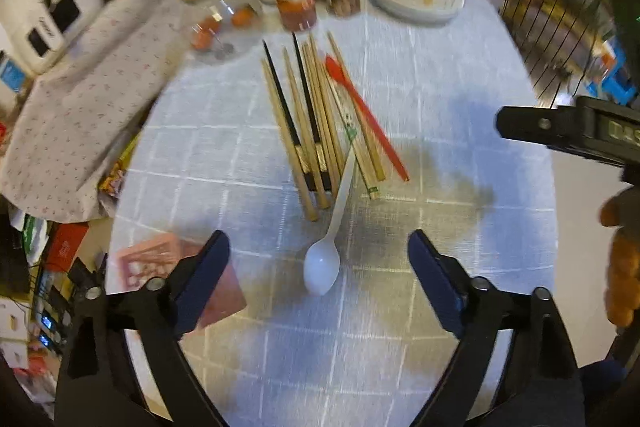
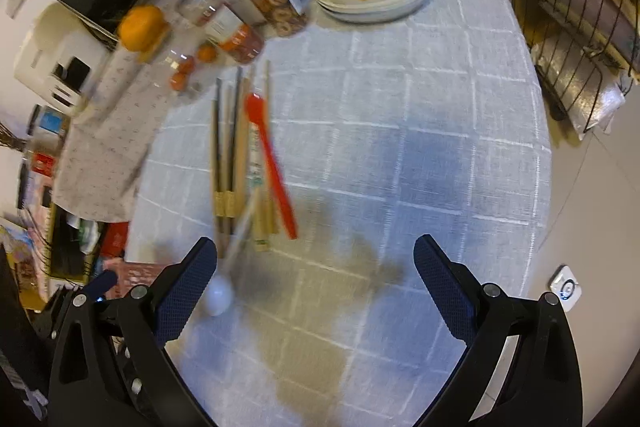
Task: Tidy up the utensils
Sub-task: 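Grasp the white plastic spoon with the left tool while the right tool grasps the red spoon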
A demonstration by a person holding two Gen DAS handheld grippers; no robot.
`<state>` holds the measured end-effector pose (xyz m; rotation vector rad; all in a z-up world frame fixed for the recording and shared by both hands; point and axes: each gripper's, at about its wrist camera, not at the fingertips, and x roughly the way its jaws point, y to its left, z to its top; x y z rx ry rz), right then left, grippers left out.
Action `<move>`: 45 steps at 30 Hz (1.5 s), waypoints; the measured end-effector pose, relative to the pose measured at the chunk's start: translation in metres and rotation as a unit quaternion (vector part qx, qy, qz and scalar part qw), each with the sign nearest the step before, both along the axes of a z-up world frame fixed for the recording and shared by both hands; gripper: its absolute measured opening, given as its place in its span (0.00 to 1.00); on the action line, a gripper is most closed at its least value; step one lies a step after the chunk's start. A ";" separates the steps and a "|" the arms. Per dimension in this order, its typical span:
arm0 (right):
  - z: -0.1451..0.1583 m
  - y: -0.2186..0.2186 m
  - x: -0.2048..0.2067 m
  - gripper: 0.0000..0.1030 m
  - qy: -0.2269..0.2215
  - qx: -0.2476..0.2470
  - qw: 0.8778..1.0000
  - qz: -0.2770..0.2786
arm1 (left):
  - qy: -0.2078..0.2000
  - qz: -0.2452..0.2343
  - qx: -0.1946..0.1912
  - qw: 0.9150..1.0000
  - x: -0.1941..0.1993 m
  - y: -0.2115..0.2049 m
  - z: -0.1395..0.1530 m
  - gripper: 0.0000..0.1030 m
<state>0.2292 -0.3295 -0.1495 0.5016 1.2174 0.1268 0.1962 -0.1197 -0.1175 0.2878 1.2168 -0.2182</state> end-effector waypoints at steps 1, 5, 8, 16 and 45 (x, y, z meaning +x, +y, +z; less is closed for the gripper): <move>-0.002 -0.002 0.001 0.92 0.000 0.000 1.000 0.000 | 0.009 0.002 0.004 1.000 0.003 0.000 -0.009 0.77; -0.006 -0.004 0.005 0.90 -0.005 -0.005 1.000 0.010 | 0.042 0.015 0.011 0.999 0.007 0.006 -0.037 0.69; -0.007 -0.004 0.011 0.85 -0.009 0.003 1.000 0.013 | 0.039 0.014 0.026 0.999 0.009 0.003 -0.047 0.68; -0.013 0.012 0.022 0.70 -0.012 -0.004 0.999 0.033 | 0.045 -0.006 0.040 0.998 -0.011 -0.004 -0.062 0.68; -0.049 0.065 0.134 0.31 -0.035 -0.062 0.991 0.117 | 0.089 -0.007 -0.044 0.995 -0.017 0.021 -0.065 0.02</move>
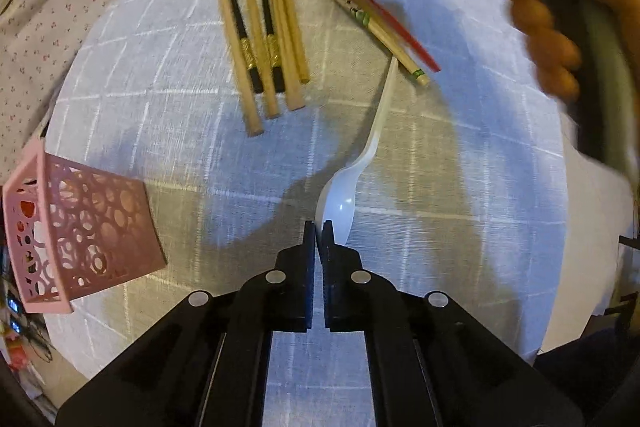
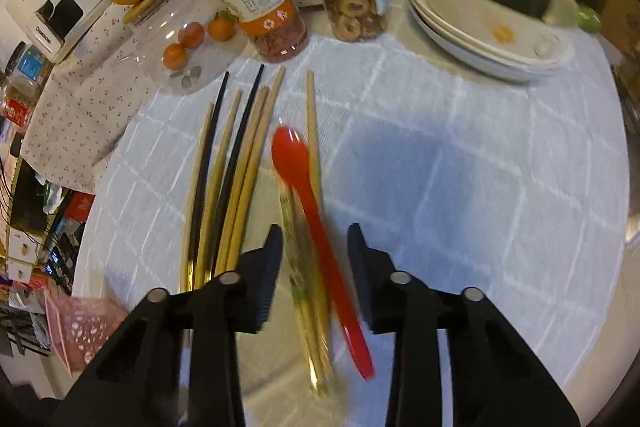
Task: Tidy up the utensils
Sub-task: 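Grasp the white plastic spoon with the left tool while the right tool grasps the red spoon, then lift the white spoon with the left tool while the right tool lifts the red spoon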
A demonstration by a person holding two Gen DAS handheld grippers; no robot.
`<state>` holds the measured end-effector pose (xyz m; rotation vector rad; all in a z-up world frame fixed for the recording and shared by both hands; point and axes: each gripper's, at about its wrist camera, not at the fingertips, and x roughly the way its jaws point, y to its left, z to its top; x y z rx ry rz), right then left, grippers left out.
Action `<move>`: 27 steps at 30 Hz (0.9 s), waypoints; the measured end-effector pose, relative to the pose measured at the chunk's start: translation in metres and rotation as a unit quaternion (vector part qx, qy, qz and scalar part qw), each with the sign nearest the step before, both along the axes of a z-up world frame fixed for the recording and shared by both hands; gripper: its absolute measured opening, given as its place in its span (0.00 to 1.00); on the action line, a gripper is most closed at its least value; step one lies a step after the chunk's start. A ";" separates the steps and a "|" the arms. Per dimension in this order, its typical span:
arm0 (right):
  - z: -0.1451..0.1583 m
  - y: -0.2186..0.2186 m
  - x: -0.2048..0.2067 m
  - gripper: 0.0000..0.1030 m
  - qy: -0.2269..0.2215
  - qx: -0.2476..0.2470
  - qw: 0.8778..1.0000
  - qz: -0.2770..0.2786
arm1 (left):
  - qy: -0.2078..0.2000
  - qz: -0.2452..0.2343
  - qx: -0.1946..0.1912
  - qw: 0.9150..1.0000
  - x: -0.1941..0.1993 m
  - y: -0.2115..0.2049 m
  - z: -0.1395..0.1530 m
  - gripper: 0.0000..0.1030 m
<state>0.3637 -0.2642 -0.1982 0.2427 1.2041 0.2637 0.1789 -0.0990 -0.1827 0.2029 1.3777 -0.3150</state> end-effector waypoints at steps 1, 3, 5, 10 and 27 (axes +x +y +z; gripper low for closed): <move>0.000 0.006 0.008 0.31 -0.004 -0.007 1.000 0.009 | -0.002 -0.002 -0.002 1.000 -0.004 -0.002 0.004 0.02; 0.000 0.018 0.022 0.31 -0.009 -0.024 0.999 0.026 | -0.003 -0.006 -0.008 1.000 -0.005 -0.001 0.008 0.01; -0.003 0.029 0.031 0.29 -0.009 -0.035 0.999 0.038 | -0.002 -0.006 -0.014 1.000 -0.005 0.002 0.012 0.01; -0.022 0.048 0.049 0.02 0.022 -0.097 0.993 0.057 | -0.014 -0.010 -0.022 1.000 0.002 0.012 0.022 0.01; -0.022 0.026 0.035 0.19 0.038 -0.045 0.998 0.028 | -0.036 -0.028 -0.009 0.999 -0.012 0.000 0.037 0.01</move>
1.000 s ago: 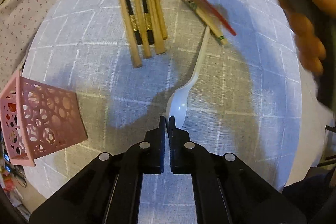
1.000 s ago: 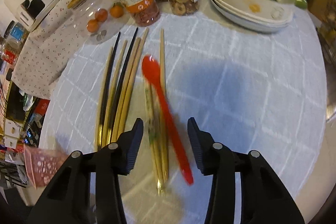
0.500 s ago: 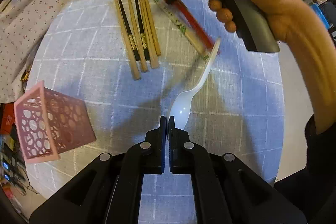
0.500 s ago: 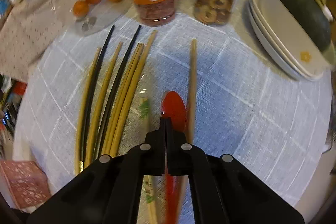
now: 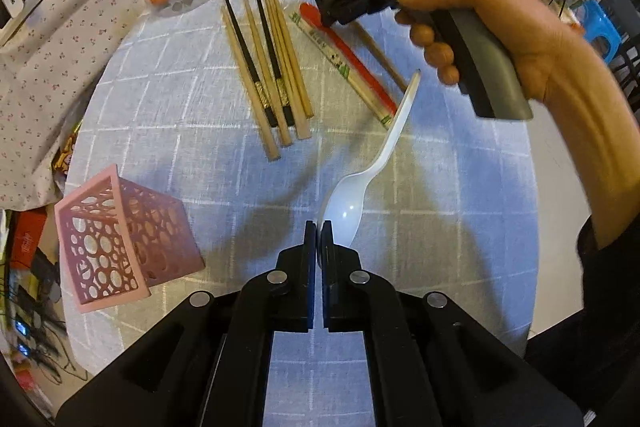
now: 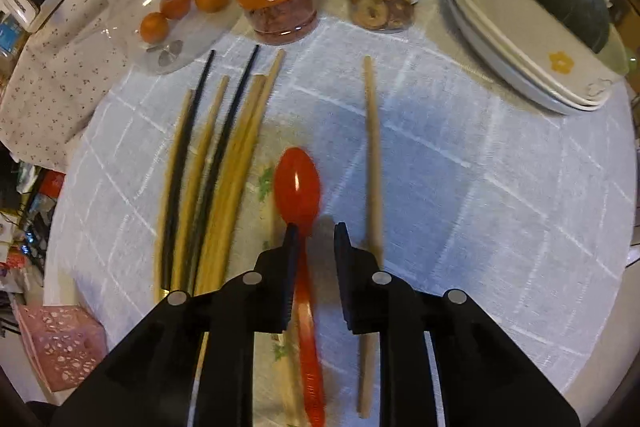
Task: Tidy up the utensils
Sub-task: 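Lift the white spoon with the left tool while the right tool lifts the red spoon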
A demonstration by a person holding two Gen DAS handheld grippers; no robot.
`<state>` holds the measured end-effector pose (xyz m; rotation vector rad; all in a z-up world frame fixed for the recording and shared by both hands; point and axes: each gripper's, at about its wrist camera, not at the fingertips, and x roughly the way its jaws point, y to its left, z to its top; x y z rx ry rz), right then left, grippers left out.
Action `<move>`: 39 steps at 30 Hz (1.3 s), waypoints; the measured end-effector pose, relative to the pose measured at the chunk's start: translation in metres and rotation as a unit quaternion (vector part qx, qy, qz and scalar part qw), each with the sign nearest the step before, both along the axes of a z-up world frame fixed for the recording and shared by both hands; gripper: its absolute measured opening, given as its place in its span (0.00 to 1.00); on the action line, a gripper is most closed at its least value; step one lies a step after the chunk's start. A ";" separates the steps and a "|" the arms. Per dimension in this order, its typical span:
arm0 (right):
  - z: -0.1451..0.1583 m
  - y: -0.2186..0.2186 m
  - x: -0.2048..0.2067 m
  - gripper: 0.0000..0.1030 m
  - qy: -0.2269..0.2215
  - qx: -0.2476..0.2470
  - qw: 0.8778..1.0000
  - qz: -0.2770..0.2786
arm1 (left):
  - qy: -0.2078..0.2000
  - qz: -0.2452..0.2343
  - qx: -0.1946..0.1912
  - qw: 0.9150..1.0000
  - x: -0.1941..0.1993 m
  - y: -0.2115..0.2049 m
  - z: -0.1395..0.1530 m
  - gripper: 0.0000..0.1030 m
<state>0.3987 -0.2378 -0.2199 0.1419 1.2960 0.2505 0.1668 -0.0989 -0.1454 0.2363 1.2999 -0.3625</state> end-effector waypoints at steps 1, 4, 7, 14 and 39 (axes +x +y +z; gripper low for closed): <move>0.000 0.002 0.001 0.19 0.008 0.008 1.000 0.001 | 0.002 0.001 0.004 1.000 0.000 0.001 -0.002 0.01; 0.007 0.005 0.001 0.19 -0.001 0.021 1.000 -0.002 | 0.010 0.003 0.013 1.000 0.001 0.005 -0.010 0.01; -0.005 0.009 0.005 0.17 0.019 -0.033 0.999 0.000 | 0.015 -0.003 0.021 1.000 -0.001 0.002 -0.015 0.01; -0.002 0.000 -0.008 0.08 -0.001 -0.019 1.000 0.004 | 0.012 -0.016 0.025 0.999 -0.004 -0.002 -0.013 0.01; 0.064 0.037 -0.150 0.08 -0.096 0.031 0.992 0.072 | -0.047 0.015 -0.032 0.998 -0.008 0.020 0.036 0.01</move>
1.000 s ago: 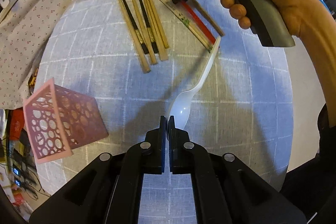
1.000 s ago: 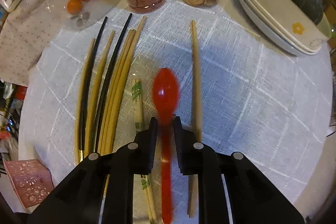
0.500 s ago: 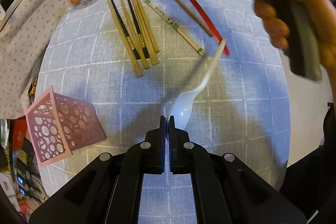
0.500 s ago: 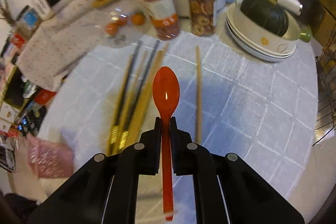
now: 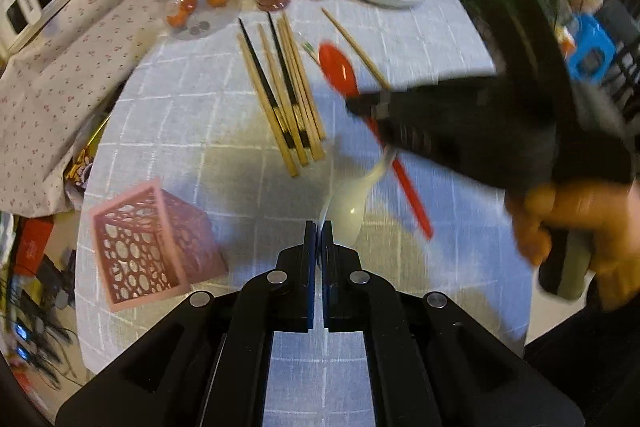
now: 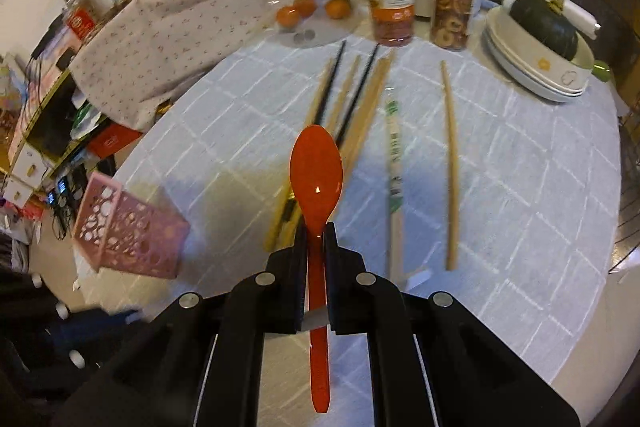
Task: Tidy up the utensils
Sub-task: 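Lift the white spoon with the left tool while the right tool lifts the red spoon, then carry the white spoon into the pink basket and open the left tool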
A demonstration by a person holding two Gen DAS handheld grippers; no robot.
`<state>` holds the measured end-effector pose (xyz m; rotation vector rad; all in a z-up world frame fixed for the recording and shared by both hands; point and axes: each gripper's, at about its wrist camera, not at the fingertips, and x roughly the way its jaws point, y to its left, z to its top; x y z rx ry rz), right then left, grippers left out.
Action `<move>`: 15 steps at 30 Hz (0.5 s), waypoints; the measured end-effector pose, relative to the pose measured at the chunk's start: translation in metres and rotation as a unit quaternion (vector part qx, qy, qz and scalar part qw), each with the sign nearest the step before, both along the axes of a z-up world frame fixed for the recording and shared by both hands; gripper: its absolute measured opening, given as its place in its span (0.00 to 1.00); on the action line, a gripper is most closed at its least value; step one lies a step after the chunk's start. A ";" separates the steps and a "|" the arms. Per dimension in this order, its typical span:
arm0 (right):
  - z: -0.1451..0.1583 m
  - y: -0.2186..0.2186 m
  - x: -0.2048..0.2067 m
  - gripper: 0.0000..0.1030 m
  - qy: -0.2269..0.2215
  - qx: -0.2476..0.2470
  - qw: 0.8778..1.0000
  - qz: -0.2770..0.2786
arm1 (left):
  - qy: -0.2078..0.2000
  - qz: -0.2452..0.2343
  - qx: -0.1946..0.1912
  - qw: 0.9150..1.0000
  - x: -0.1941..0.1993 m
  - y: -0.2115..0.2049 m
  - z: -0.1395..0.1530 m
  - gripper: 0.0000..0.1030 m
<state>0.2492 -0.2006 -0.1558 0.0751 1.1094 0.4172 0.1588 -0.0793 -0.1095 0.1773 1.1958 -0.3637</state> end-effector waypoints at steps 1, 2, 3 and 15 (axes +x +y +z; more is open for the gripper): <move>0.000 0.004 -0.003 0.08 0.001 0.007 1.000 0.004 | -0.006 0.008 -0.007 1.000 0.002 0.004 0.004 0.01; -0.001 0.006 -0.005 0.08 0.003 0.011 1.000 0.007 | -0.013 0.015 -0.013 1.000 0.003 0.007 0.008 0.01; -0.001 0.007 -0.007 0.08 0.004 0.012 1.000 0.008 | -0.018 0.021 -0.018 0.999 0.004 0.010 0.012 0.01; 0.010 0.030 -0.014 0.08 0.009 0.077 0.996 0.048 | -0.089 0.062 -0.048 0.993 0.011 0.054 0.073 0.04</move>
